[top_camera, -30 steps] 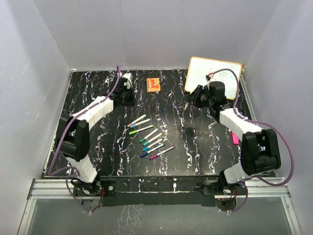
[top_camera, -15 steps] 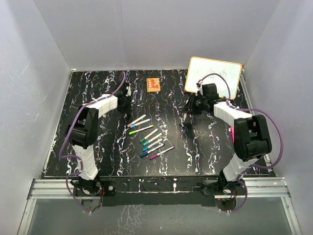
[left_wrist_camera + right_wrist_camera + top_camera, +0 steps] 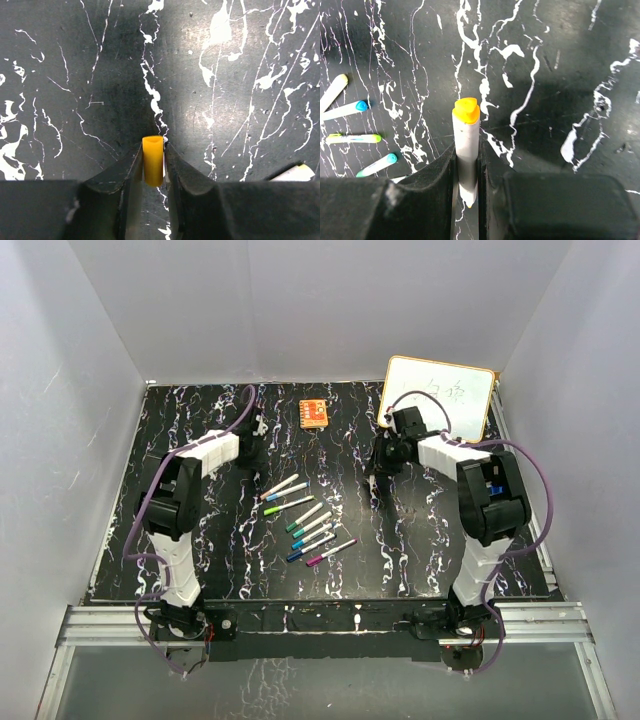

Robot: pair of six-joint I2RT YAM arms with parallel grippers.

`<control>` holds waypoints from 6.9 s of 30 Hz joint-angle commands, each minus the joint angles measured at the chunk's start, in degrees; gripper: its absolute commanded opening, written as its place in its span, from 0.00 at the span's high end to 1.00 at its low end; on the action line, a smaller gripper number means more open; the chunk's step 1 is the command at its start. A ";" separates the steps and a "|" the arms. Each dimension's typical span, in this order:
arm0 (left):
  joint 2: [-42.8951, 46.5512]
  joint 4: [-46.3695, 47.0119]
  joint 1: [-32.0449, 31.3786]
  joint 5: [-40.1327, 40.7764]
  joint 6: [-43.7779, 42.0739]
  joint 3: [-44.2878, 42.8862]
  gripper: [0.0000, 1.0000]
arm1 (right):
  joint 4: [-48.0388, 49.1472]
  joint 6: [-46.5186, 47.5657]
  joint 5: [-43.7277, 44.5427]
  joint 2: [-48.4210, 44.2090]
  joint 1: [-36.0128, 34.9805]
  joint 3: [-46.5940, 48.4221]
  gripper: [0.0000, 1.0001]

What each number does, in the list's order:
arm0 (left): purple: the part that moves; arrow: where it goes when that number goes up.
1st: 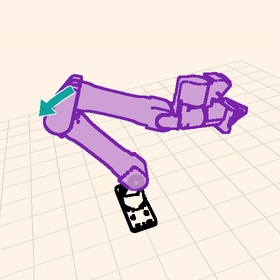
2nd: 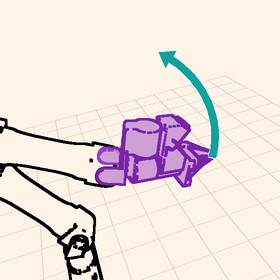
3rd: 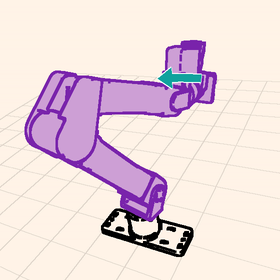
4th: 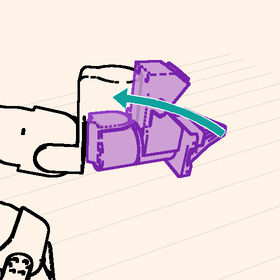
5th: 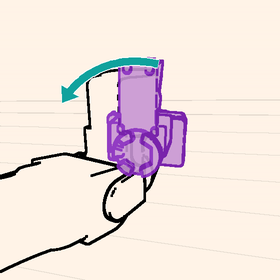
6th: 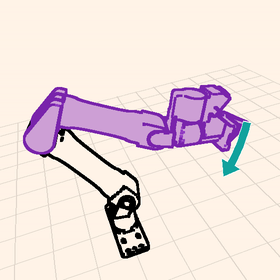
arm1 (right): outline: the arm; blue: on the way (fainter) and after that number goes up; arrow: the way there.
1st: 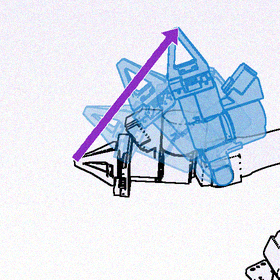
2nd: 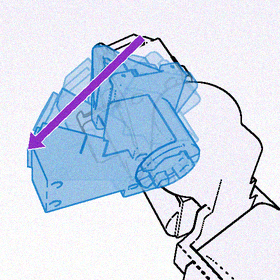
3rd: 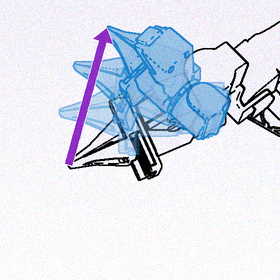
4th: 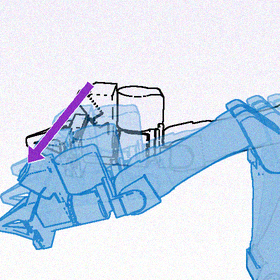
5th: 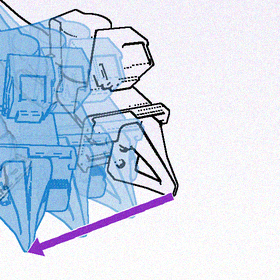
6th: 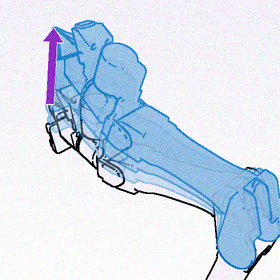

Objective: Open the pen caps

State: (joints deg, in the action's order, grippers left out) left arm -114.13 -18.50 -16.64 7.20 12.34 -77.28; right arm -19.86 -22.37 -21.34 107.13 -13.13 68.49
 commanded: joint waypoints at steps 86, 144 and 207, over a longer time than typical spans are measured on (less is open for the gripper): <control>40.48 13.62 0.47 -9.84 6.84 23.92 0.41 | -14.98 -0.24 33.19 23.48 -25.45 39.72 0.61; 19.77 18.31 -7.48 -7.25 -1.52 18.47 0.40 | 5.76 -5.68 28.91 7.16 -18.07 18.27 0.55; 5.65 10.69 -9.81 -3.49 -9.93 12.23 1.00 | 22.17 -6.07 14.79 -19.28 -7.85 -8.55 0.53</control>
State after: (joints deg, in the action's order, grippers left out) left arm -108.18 -5.13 -26.92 3.36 1.98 -65.65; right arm -4.10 -25.89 -0.80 89.82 -23.05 61.04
